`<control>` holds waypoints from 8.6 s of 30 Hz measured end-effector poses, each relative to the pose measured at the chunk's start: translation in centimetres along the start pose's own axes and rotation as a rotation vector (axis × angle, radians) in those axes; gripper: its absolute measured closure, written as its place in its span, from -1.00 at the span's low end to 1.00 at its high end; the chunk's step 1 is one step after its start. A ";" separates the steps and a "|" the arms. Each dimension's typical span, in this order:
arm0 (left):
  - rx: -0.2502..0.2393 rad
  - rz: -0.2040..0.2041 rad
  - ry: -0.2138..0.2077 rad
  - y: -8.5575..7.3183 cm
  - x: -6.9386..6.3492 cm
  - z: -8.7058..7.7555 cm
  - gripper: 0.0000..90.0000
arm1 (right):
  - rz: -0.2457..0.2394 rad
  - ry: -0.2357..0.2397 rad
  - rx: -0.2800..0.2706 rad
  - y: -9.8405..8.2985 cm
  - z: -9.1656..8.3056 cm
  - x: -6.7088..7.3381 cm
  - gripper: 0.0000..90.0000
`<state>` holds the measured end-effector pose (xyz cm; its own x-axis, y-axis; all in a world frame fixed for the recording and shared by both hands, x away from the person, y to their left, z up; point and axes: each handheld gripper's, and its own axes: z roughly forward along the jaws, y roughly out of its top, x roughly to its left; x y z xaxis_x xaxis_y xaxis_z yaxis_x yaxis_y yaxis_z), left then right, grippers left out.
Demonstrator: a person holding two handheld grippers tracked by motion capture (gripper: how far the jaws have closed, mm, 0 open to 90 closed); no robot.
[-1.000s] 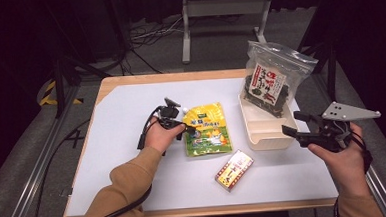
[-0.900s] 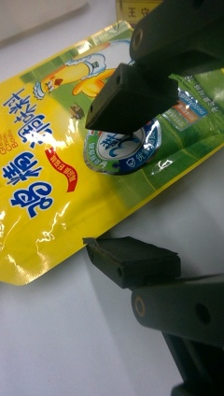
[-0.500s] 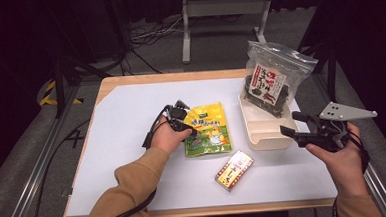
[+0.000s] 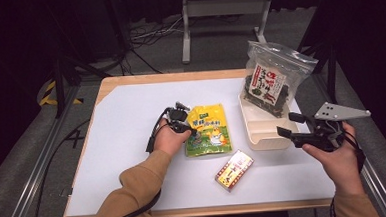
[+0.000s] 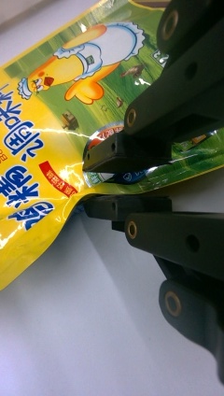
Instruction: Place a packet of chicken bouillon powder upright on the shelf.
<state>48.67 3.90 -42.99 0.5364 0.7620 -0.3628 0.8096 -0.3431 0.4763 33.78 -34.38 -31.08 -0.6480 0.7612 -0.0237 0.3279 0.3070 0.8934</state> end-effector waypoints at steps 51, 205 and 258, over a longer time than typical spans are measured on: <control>-0.382 0.409 -0.197 -1.5 -4.9 -11.4 0.93 | -0.005 0.033 0.004 0.0 1.1 0.2 -0.10; -0.556 0.485 -0.171 -9.8 2.2 -15.8 0.20 | -0.188 0.022 0.250 9.7 -0.9 -2.3 0.83; -0.541 0.469 -0.176 -9.8 2.2 -15.0 0.17 | -0.143 0.053 0.346 5.7 3.1 -5.9 0.83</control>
<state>38.32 17.19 -36.46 0.8645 0.4868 -0.1250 0.2789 -0.2577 0.9251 41.63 -35.39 -27.18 -0.7359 0.6687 -0.1063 0.4385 0.5903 0.6777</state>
